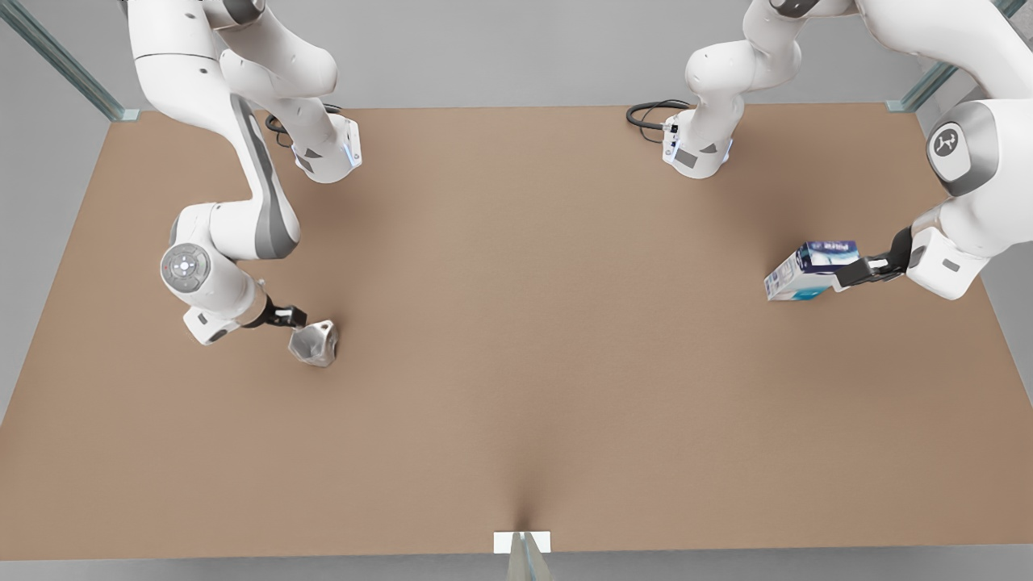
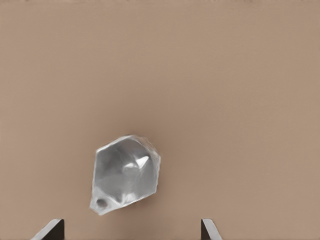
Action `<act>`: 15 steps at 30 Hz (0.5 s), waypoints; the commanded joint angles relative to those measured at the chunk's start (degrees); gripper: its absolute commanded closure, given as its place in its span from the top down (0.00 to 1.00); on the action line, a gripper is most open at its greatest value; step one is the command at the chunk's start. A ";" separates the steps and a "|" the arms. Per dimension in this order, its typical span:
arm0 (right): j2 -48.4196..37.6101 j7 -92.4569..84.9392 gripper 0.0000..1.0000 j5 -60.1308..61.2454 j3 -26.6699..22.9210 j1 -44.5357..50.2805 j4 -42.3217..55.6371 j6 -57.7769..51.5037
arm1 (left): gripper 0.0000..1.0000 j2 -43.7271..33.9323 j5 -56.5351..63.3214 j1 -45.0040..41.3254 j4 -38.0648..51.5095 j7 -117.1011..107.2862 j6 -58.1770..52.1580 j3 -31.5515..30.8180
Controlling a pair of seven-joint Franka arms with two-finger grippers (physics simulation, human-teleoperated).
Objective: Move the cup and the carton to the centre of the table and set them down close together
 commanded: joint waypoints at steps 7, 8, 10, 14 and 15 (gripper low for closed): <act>3.17 -0.02 1.00 -0.09 -0.04 -1.14 -3.93 9.02 | 1.00 0.00 -0.06 -0.09 0.00 -0.09 -0.09 0.00; 3.26 -0.02 1.00 0.00 -0.04 -1.14 -4.82 10.16 | 1.00 0.00 -0.06 -0.09 0.00 -0.09 -0.17 0.00; 4.32 0.07 1.00 0.00 -0.04 -1.23 -4.90 10.25 | 1.00 0.79 0.11 -0.61 0.00 -0.09 -0.09 0.09; 7.22 0.07 1.00 0.09 -0.04 -1.84 -4.82 12.89 | 1.00 0.79 0.03 -0.61 0.00 -0.09 -0.26 0.17; 7.74 0.07 1.00 0.09 -0.04 -1.84 -4.82 13.68 | 1.00 0.87 0.03 -0.61 0.00 -0.18 -0.26 0.17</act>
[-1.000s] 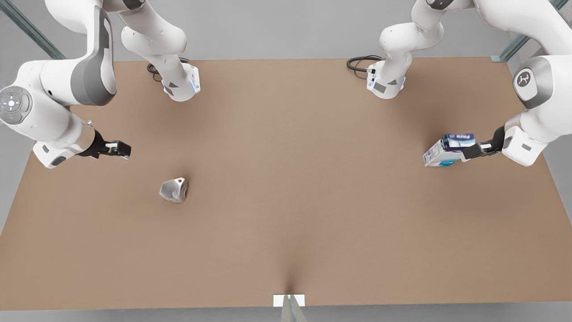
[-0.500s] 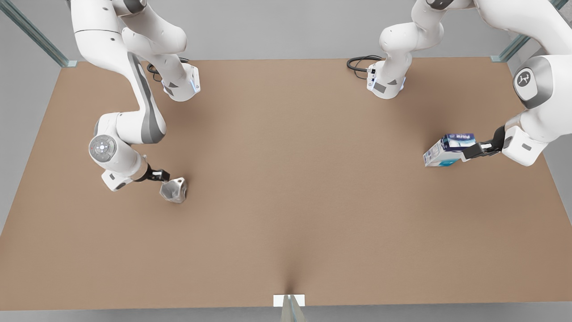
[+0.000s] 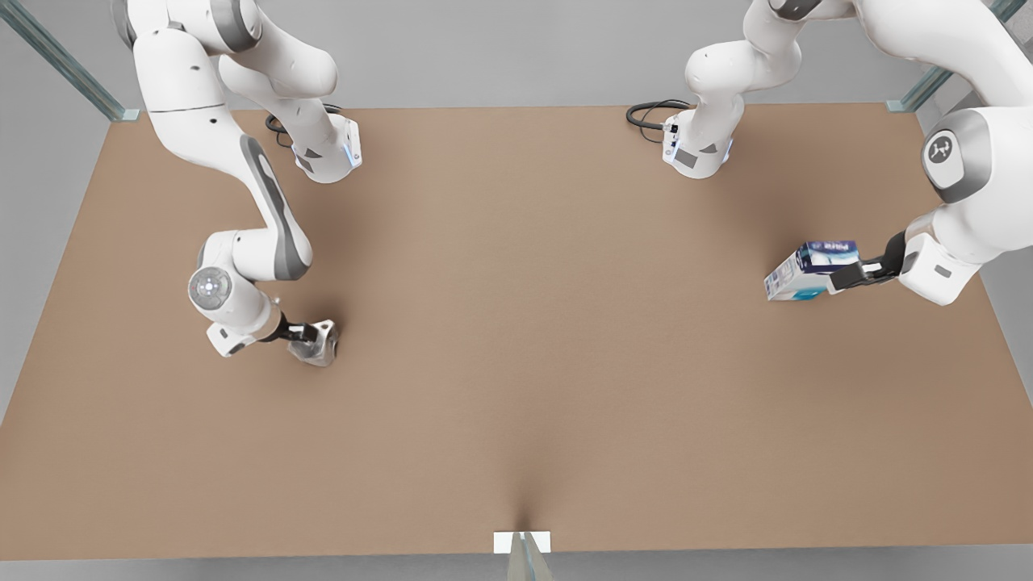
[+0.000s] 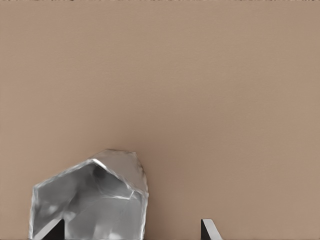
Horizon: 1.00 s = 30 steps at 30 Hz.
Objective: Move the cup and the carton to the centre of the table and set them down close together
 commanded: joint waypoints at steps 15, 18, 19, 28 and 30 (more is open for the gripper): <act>4.74 0.01 1.00 0.00 0.00 0.00 -0.88 1.66 | 1.00 0.01 0.10 -0.67 0.00 -0.18 -0.44 0.00; 5.18 0.10 0.55 0.00 0.09 0.79 -0.88 1.14 | 1.00 0.10 0.10 -0.67 0.00 -0.18 -0.44 0.00; 5.18 0.10 0.40 0.00 0.00 1.41 -0.88 1.05 | 1.00 0.10 0.10 -0.67 0.00 -0.18 -0.44 0.00; 5.26 -0.43 0.21 0.00 0.09 1.58 -0.35 0.08 | 1.00 0.10 0.19 -0.76 0.00 -0.18 -0.44 0.00; 5.18 -0.52 0.21 -0.09 0.00 1.58 -0.35 -0.36 | 1.00 0.98 2.30 -0.76 0.00 0.35 0.00 0.00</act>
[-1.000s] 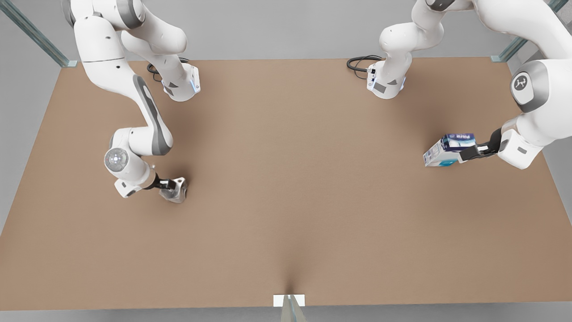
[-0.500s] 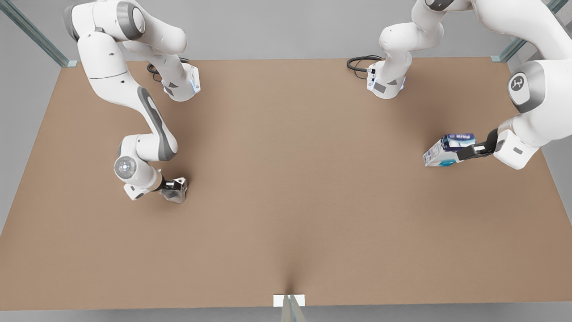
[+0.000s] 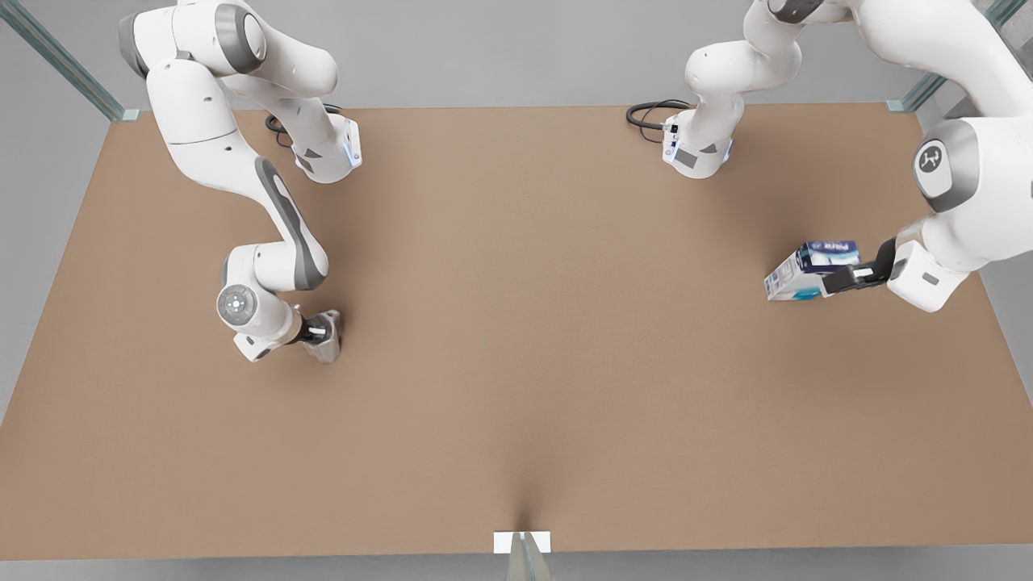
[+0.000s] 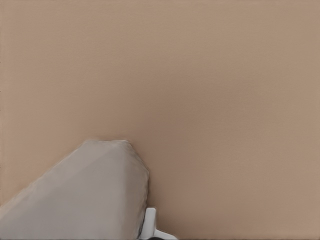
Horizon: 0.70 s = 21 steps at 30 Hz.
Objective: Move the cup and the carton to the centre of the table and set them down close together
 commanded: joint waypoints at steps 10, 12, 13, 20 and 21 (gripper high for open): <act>-0.75 0.62 0.21 -1.00 -0.01 2.25 2.73 -5.59 | 1.00 -9.94 6.03 2.54 -23.11 58.92 14.61 1.40; -1.63 1.23 0.21 -0.91 -0.01 4.71 4.31 -8.93 | 1.00 -9.23 6.03 5.01 -23.91 73.78 14.52 1.40; -2.24 1.50 0.21 -0.83 -0.01 5.77 4.67 -9.28 | 1.00 -9.23 6.12 5.80 -24.34 76.34 14.52 1.40; -1.46 10.11 0.21 -0.56 -0.09 18.95 16.62 -13.15 | 1.00 -16.26 6.21 6.24 -39.90 78.01 27.08 5.71; 0.48 10.11 0.21 -0.56 -0.53 20.79 18.73 -13.15 | 1.00 -16.88 7.08 6.24 -40.60 79.50 26.91 6.41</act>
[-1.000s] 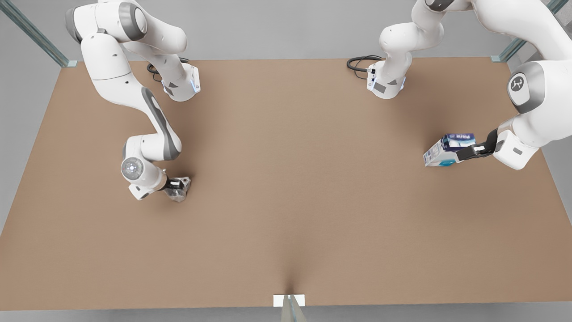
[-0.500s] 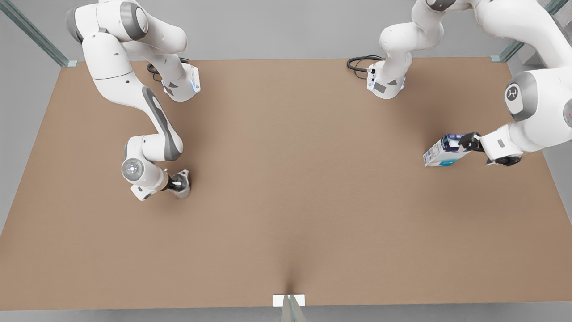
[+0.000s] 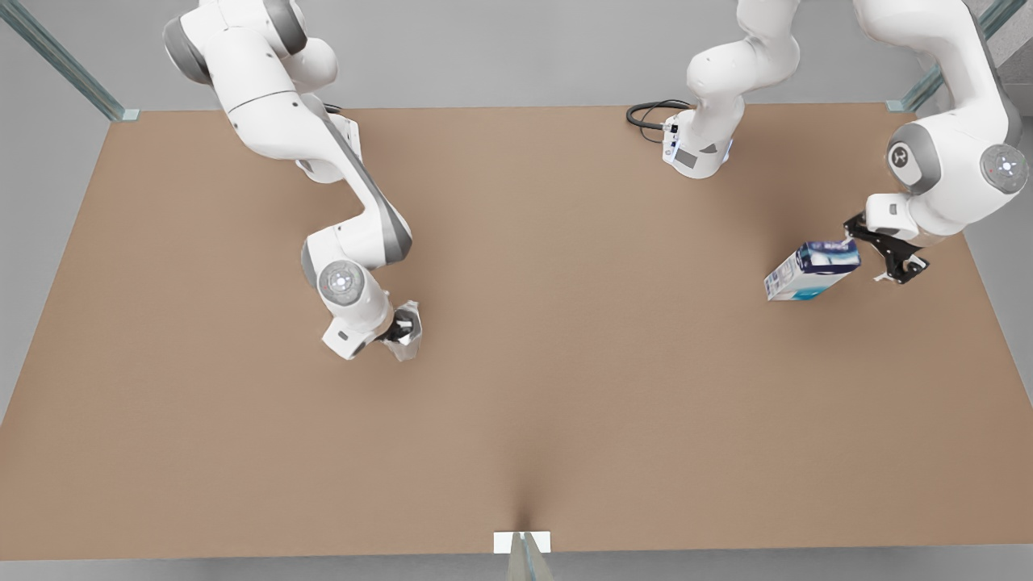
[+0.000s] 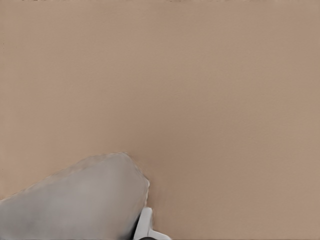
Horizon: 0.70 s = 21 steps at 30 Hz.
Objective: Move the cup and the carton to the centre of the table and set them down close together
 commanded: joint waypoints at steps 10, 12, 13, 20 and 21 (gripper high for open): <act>17.54 6.67 0.21 2.37 -4.31 12.43 25.57 -5.51 | 1.00 -0.01 3.66 -1.90 -5.51 8.19 3.43 1.34; 19.82 7.46 0.21 2.37 -4.31 12.87 28.37 -5.95 | 1.00 -0.01 3.75 -2.08 -5.77 8.19 3.51 1.16; 24.21 7.55 0.21 2.37 -5.09 13.92 37.68 -13.32 | 1.00 0.08 3.83 -2.08 -5.86 8.36 3.51 1.16; 34.50 3.68 0.21 2.28 -6.85 17.00 53.43 -24.23 | 1.00 0.43 5.86 -2.25 -7.62 10.29 3.07 0.90; 35.74 4.12 0.21 2.37 -7.29 18.58 53.51 -24.23 | 1.00 0.43 6.47 -2.34 -8.32 10.21 3.42 0.98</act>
